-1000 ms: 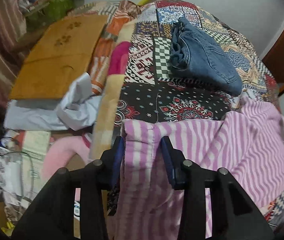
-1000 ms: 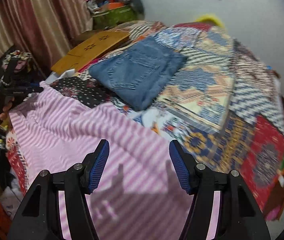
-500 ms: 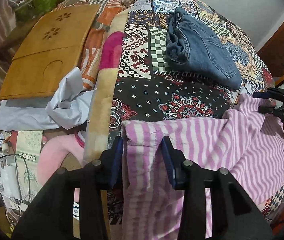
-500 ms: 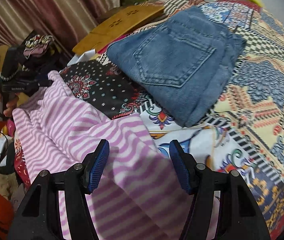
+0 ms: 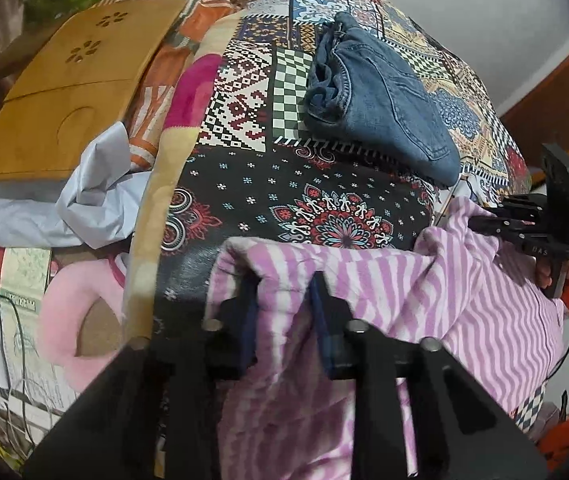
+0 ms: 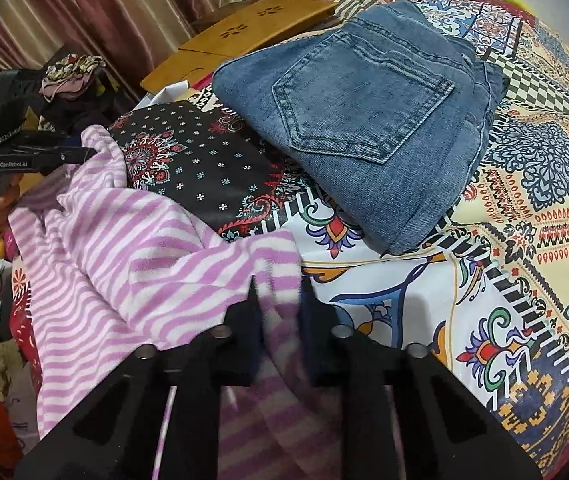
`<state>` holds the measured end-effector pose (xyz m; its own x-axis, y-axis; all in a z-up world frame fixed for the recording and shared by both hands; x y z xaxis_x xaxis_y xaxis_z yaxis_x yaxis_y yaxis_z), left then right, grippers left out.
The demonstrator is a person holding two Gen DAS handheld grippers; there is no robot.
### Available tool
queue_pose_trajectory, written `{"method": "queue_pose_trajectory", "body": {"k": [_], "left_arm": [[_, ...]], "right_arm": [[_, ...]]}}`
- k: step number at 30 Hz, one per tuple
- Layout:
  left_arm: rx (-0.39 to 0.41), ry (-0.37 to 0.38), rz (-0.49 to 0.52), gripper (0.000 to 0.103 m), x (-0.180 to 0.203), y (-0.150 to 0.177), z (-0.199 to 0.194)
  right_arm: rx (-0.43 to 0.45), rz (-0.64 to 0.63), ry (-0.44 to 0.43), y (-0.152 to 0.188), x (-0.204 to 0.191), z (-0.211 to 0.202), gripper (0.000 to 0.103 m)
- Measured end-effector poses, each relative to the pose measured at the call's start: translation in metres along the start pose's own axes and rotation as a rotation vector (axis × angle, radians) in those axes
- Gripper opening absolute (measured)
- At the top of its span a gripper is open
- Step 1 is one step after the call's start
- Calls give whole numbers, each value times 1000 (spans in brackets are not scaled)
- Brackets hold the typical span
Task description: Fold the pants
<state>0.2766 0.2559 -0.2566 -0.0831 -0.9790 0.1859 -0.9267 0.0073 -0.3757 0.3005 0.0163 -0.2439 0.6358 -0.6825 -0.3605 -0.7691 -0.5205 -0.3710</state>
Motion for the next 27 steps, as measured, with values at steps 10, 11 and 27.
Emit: {"method": "queue_pose_trajectory", "body": {"k": [10,11,27], "left_arm": [[143,-235,30,13,19,-3,-44],[153,-245,23,13,17,-4,-49],[118,-293,-89,14,-25,-12,-36]], "right_arm": [[190,-29,73,-10,-8,-54,8],[215,-24,84,-14,-8,-61,8],[161,73,163,-45,32,-12,13]]}}
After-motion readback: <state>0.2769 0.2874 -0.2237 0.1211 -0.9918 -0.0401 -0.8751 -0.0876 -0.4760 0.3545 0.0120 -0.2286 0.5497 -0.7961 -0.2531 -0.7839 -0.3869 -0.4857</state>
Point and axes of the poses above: each gripper's, at about its wrist camera, not at the fingertips, and z roughly the way its jaws point, x to its right, y to its underside, the point moved 4 cm from there along z, roughly the way its jaws point, and after that the axes turned 11 degrees about z, right-handed, at the moved point
